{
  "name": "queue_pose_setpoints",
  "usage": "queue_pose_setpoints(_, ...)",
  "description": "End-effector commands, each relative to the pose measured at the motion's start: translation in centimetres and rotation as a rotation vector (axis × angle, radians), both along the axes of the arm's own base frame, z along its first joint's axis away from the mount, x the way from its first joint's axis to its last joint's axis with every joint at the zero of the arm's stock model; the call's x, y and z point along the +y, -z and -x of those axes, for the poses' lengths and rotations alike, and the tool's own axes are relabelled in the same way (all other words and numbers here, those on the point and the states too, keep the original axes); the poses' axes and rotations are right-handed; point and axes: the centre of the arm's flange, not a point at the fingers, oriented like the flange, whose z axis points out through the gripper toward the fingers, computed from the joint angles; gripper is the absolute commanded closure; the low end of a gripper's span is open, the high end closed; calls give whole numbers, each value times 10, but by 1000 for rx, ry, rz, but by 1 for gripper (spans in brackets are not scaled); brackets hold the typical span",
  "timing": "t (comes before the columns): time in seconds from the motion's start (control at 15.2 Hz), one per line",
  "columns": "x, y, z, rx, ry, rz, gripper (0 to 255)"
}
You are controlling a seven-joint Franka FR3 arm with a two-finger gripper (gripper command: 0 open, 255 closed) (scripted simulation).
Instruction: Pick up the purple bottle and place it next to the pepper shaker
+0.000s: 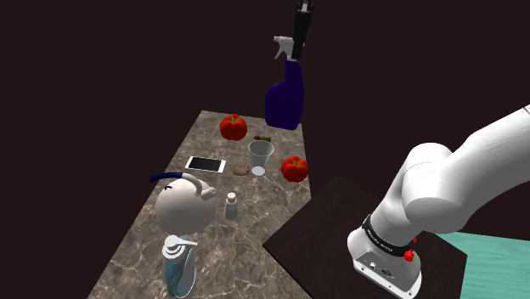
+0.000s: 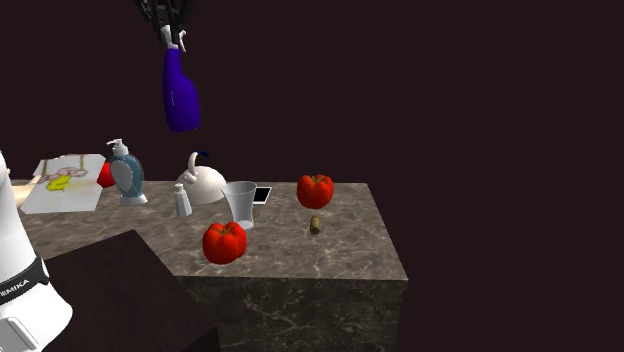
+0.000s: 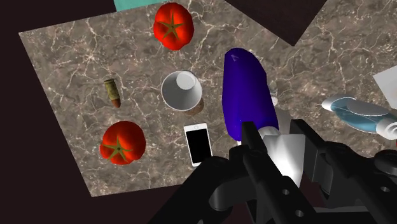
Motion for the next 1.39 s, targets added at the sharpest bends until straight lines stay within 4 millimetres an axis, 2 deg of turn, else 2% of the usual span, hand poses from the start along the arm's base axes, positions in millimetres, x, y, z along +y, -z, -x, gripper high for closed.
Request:
queue_pose_setpoints(0.0,23,2,10,0,2,0,255)
queue_pose_setpoints(0.07,34,2,14,0,2,0,255)
queue_pose_setpoints(1.32,34,102,14,0,2,0,255)
